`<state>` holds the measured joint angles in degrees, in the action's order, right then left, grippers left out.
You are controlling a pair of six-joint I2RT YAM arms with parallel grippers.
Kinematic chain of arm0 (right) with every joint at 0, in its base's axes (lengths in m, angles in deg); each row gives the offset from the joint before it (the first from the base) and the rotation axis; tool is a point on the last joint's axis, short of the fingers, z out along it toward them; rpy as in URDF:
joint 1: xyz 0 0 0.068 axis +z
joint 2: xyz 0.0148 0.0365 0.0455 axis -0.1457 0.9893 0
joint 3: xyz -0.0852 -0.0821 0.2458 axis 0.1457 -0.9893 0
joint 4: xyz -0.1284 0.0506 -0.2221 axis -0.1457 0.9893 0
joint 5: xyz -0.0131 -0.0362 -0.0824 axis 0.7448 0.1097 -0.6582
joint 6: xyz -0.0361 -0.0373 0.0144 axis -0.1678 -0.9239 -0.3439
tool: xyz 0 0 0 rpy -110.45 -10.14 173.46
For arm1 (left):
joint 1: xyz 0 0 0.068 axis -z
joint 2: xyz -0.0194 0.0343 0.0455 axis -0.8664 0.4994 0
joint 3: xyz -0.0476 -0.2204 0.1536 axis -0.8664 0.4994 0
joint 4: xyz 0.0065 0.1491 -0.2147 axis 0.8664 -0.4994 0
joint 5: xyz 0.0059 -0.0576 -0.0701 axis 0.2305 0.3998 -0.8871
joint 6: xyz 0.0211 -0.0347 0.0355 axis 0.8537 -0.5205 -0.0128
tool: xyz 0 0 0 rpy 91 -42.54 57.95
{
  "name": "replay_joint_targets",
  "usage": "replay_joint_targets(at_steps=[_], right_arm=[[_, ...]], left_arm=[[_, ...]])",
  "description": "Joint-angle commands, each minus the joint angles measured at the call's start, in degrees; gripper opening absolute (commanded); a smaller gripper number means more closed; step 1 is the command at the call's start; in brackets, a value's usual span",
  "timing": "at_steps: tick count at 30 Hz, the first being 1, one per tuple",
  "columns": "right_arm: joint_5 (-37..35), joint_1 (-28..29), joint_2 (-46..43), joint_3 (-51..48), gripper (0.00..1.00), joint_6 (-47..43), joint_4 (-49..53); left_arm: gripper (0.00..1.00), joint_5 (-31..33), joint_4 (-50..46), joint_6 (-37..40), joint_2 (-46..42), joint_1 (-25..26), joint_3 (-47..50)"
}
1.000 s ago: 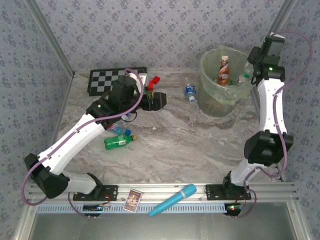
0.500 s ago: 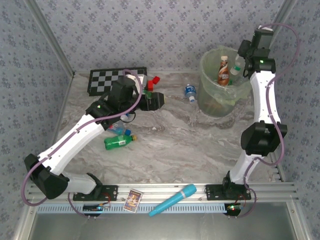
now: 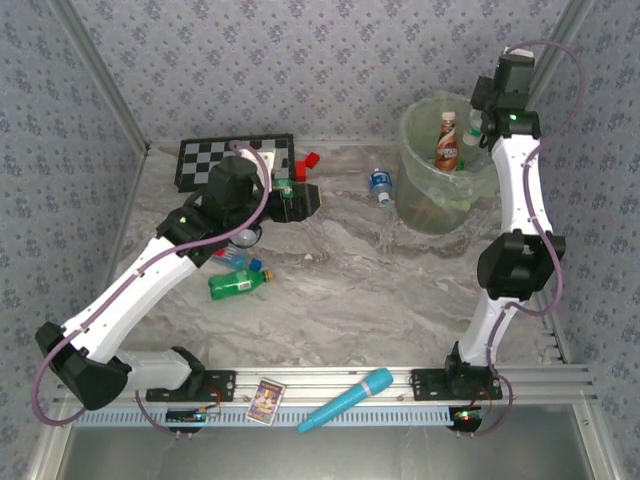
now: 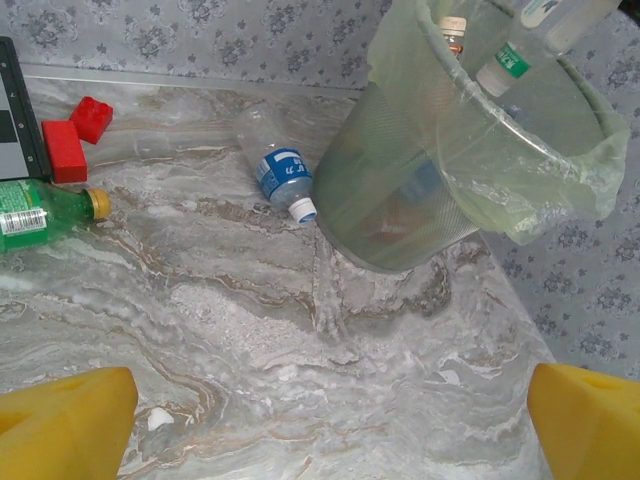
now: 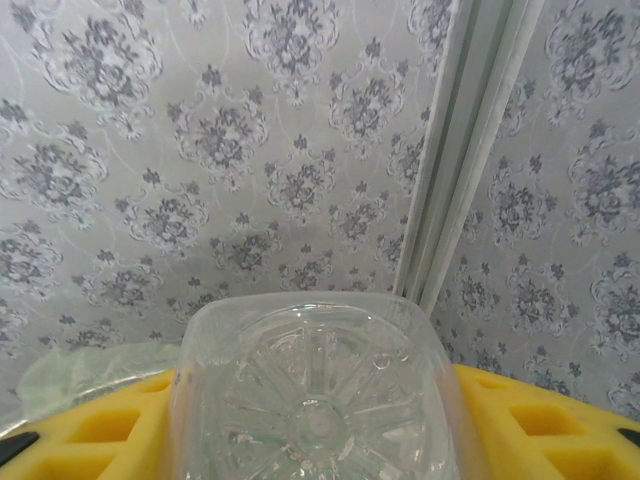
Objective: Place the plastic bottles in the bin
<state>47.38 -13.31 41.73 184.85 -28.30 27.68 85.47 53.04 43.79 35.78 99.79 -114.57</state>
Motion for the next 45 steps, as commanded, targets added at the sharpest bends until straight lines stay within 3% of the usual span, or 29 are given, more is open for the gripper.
replay_joint_targets(at_steps=[1, 2, 19, 30, 39, 45], right_arm=[[0.2, 0.9, 0.1, 0.1, 0.84, -1.2, 0.4], [0.5, 1.3, -0.4, -0.5, 1.00, -1.6, 0.1], [-1.0, 4.3, -7.3, -3.4, 1.00, 0.3, 3.5], [0.6, 14.4, -18.3, -17.5, 1.00, 1.5, 3.3], [-0.4, 23.5, -27.0, -31.4, 1.00, 2.6, -1.1], [0.4, 27.2, -29.2, -35.3, 1.00, 4.0, -3.7]], left_arm=[[1.00, 0.8, -1.0, 0.2, -1.5, -0.5, 0.7], [1.00, 0.8, -1.0, 0.2, -1.6, -0.5, 0.8], [1.00, -1.0, 0.8, -0.9, -0.8, -2.6, 3.2], [1.00, 4.9, -3.0, -7.8, -3.4, -10.6, 13.7], [1.00, 11.4, -11.1, -22.4, -10.1, -15.4, 24.3], [1.00, 11.0, -9.0, -35.8, -15.2, -15.4, 31.1]])
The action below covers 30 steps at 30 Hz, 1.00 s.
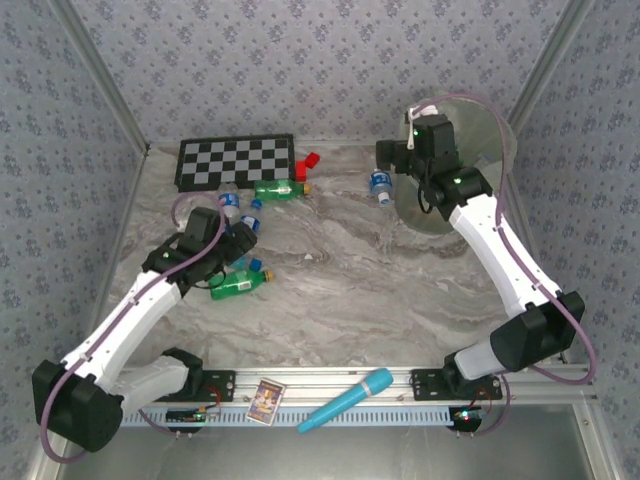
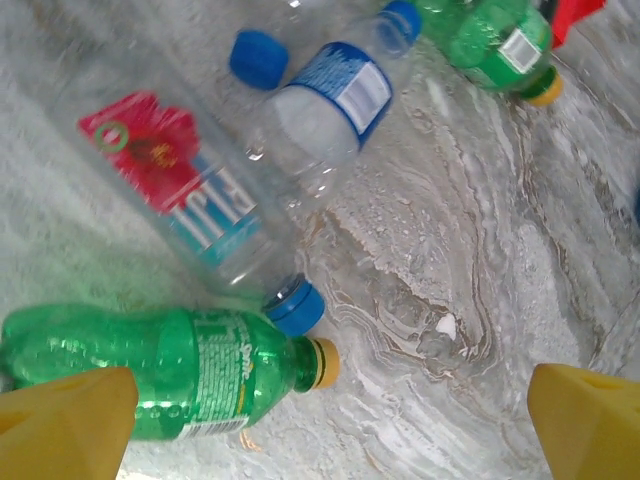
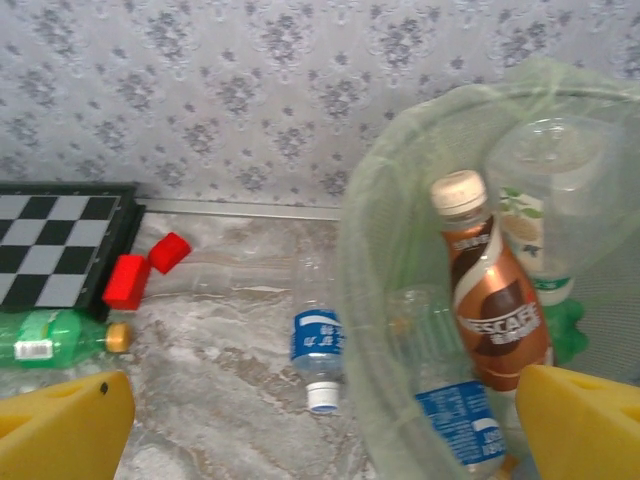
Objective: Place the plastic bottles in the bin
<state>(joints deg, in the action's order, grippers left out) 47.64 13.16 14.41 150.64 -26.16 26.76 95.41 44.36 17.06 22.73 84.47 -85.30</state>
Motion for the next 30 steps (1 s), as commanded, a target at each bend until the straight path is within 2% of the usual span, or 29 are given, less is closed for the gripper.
replay_joint_targets(at_steps=[1, 6, 12, 17, 25, 30], right_arm=[[0.7, 0.9, -2.0, -1.6, 1.00, 2.3, -3.0], [2.4, 1.7, -2.8, -4.8, 1.00, 3.4, -6.0], [4.9, 1.8, -1.7, -5.6, 1.00, 5.8, -7.3], [8.7, 2.0, 0.3, -3.1, 1.00, 8.1, -6.8], [11.9, 3.0, 3.0, 3.4, 1.00, 7.8, -2.9], [11.6, 2.9, 0.8, 2.3, 1.00, 7.6, -1.5]], left_arm=[[0.99, 0.8, -0.2, -10.9, -2.7, 0.0, 2.8], [0.99, 1.1, -0.7, -18.6, -3.9, 0.8, 6.3], [0.98, 2.8, 4.8, -28.5, -3.3, 4.1, 11.3], [0.98, 8.7, 3.5, -31.0, -2.0, 7.2, 10.7], [0.98, 12.0, 4.9, -35.4, -2.5, 8.1, 12.8], [0.98, 13.7, 4.9, -36.6, -2.2, 8.0, 13.3]])
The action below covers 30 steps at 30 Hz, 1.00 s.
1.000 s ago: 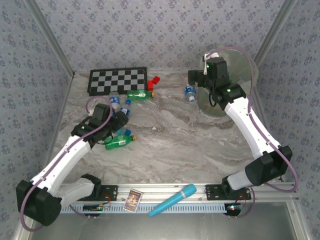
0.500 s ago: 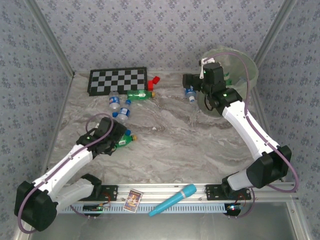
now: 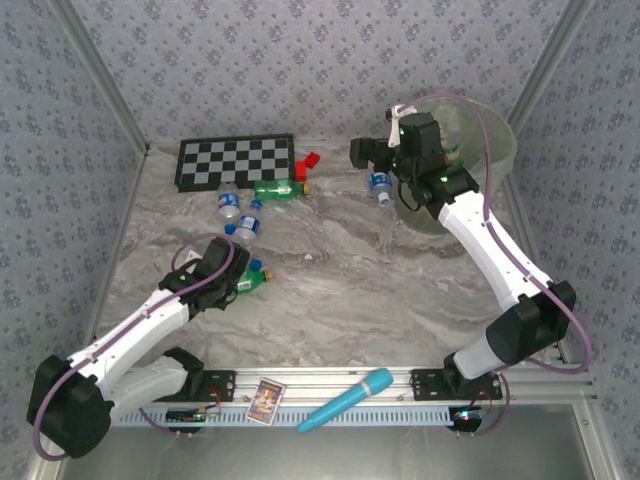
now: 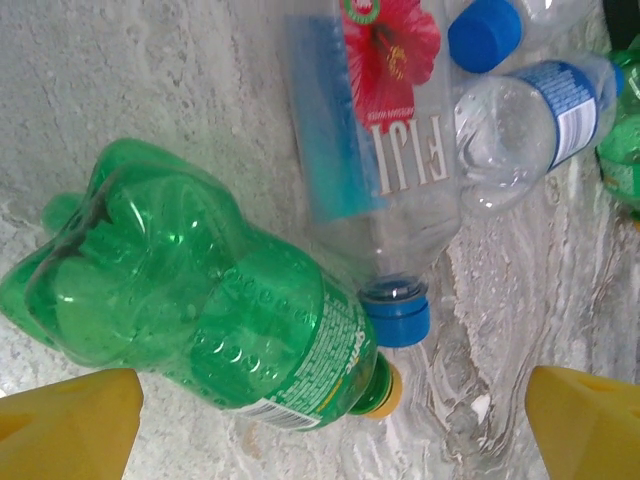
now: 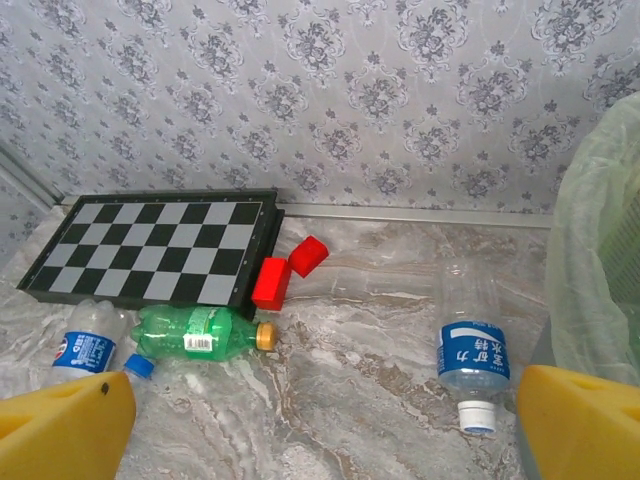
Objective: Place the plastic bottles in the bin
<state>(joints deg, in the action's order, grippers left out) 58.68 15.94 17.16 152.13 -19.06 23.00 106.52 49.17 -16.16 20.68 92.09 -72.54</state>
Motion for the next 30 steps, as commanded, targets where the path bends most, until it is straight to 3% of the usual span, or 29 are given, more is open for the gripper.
replay_joint_targets(at_steps=[1, 16, 30], right_arm=[[0.5, 0.0, -2.8, 0.0, 0.99, 0.7, 2.7], [10.2, -3.6, -15.4, -12.3, 0.99, 2.6, 4.4], [10.6, -2.8, -17.4, -15.4, 1.00, 4.0, 3.4]], left_arm=[[0.98, 2.7, 0.2, -3.6, -0.2, 0.4, 0.6], [0.94, 2.6, 0.8, -4.6, 5.7, 0.4, -2.5], [0.87, 2.5, 5.2, -6.7, 12.4, 0.3, -3.5]])
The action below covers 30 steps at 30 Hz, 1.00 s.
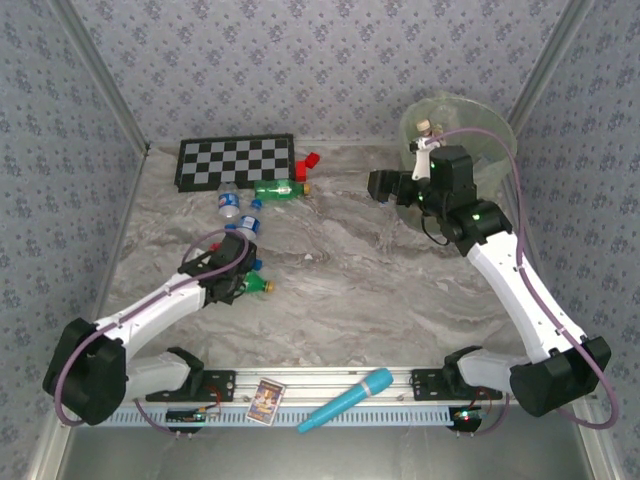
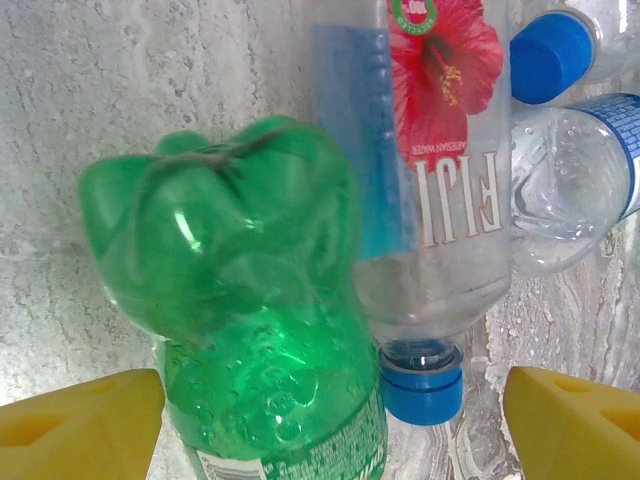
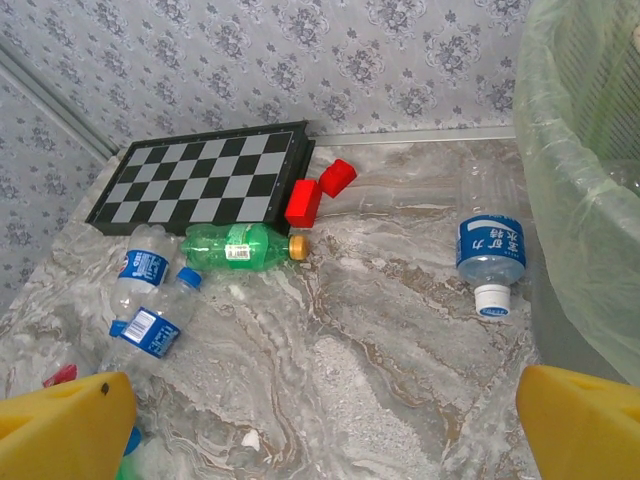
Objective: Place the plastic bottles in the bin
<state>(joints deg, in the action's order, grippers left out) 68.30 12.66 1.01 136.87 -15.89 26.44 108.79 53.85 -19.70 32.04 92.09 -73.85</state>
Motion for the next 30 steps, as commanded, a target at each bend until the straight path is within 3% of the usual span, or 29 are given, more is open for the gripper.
replay_joint_targets(at_steps=[1, 15, 20, 30], right_arm=[[0.9, 0.6, -1.2, -0.2, 0.99, 0.8, -0.1], [1.2, 0.5, 0.7, 0.2, 0.99, 1.8, -0.5], [0.8, 0.5, 1.7, 0.8, 0.99, 1.9, -1.1], [1.0, 0.6, 2.8, 1.4, 0.99, 2.2, -0.7]], left_arm=[[0.87, -0.4, 0.5, -3.4, 1.5, 0.2, -2.1], [0.84, -5.3, 0.1, -2.5, 3.9, 1.9, -0.1], [0.85, -4.7, -0.9, -2.5, 5.1, 4.7, 0.0], [0.79, -1.9, -0.4, -3.5, 6.0, 3.6, 2.7]])
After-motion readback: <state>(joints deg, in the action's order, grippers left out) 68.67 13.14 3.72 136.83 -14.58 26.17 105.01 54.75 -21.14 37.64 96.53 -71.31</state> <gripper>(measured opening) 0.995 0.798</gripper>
